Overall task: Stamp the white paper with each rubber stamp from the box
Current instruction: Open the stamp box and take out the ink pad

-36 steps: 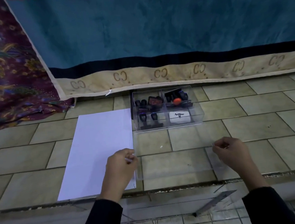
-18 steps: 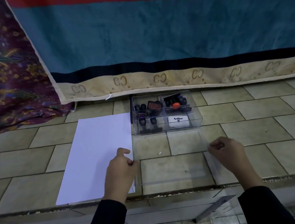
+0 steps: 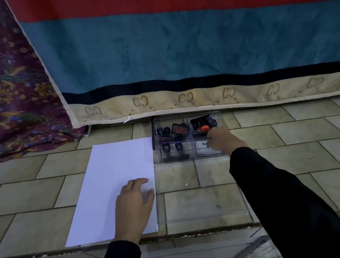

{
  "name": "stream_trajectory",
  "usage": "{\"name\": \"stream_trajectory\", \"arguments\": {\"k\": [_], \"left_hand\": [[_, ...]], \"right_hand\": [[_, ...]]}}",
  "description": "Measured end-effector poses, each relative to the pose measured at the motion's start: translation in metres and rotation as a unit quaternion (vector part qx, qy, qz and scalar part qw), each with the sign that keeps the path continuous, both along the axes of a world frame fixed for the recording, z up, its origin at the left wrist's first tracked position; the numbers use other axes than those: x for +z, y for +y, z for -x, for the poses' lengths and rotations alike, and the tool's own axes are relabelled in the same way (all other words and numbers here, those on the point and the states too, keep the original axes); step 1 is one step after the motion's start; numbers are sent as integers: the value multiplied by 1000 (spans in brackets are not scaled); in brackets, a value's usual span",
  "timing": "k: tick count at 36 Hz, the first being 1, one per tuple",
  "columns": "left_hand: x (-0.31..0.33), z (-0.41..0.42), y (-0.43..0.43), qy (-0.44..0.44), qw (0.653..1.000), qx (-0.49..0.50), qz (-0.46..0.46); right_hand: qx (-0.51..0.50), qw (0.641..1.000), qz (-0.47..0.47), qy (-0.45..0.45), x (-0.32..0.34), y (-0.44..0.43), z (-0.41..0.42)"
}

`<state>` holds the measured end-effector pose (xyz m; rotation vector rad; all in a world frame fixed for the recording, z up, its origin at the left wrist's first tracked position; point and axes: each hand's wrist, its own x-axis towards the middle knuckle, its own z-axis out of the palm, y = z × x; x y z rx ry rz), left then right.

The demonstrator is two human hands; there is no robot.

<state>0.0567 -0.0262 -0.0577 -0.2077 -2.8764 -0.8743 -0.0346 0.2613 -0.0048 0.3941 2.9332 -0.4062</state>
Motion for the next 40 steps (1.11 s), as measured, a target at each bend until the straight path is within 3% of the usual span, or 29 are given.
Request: {"name": "stream_trajectory", "arguments": {"k": [8, 19, 21, 24, 27, 32, 40], "left_hand": [[-2, 4, -2, -12, 1000, -3, 8], [-2, 14, -8, -41, 998, -7, -42], [2, 17, -7, -28, 997, -10, -64], [9, 19, -3, 0, 994, -32, -109], [17, 18, 1, 9, 986, -80, -147], [14, 19, 5, 20, 983, -164, -81], [-3, 26, 9, 16, 982, -188, 16]], "right_hand": [[20, 999, -2, -39, 0, 4, 9], [28, 978, 177, 108, 15, 27, -1], [2, 962, 223, 154, 21, 26, -6], [-19, 907, 372, 197, 33, 14, -19], [23, 877, 446, 176, 37, -9, -41], [102, 904, 412, 52, 10, -50, -66], [102, 924, 368, 30, -29, -71, -71]]}}
